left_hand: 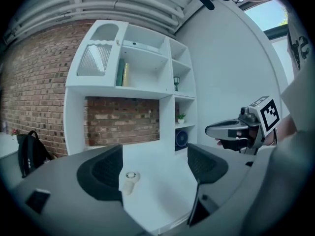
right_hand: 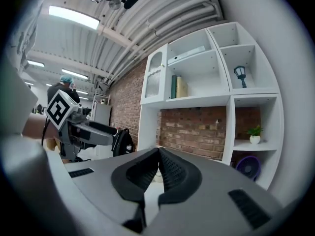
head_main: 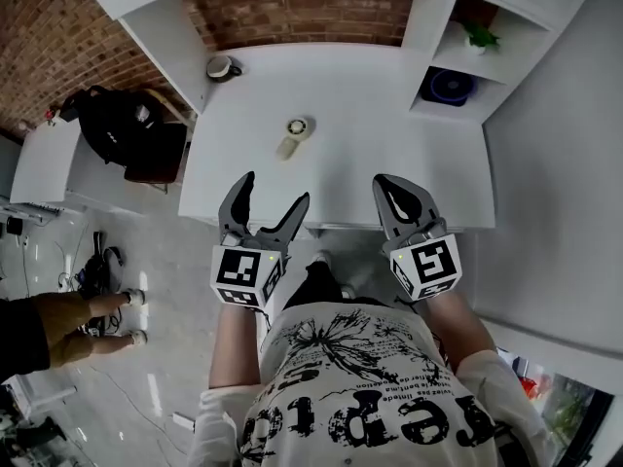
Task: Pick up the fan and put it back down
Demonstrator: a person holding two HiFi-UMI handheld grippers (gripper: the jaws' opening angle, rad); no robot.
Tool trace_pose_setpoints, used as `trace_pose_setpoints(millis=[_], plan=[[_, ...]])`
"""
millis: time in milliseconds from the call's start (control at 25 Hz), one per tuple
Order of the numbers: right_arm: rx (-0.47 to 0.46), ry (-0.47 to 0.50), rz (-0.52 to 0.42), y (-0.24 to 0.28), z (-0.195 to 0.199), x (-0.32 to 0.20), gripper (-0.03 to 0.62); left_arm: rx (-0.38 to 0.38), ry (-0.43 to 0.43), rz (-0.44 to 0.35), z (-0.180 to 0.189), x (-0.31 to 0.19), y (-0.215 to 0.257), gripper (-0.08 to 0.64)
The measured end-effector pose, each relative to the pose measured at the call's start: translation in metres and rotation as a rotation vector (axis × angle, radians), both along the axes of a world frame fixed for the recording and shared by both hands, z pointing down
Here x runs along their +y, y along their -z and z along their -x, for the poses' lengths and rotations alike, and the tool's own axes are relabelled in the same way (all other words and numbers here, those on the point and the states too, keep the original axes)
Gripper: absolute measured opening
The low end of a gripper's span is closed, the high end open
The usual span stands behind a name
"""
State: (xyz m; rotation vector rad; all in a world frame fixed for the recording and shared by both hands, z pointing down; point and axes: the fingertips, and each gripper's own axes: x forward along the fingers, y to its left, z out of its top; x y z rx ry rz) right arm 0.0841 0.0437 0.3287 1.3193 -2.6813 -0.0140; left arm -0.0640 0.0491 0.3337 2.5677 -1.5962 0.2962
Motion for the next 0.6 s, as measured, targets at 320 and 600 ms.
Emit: trace_pose_setpoints(millis=[320, 600], plan=[[0.002, -0.025, 0.064, -0.035, 0.004, -0.104, 0.015, -0.027, -0.044, 0.115, -0.001, -0.112, -0.058, 0.394], [-0.008, -0.055, 0.100, -0.072, 0.022, -0.188, 0.015, -0.074, -0.085, 0.279, 0.014, -0.206, -0.138, 0.394]])
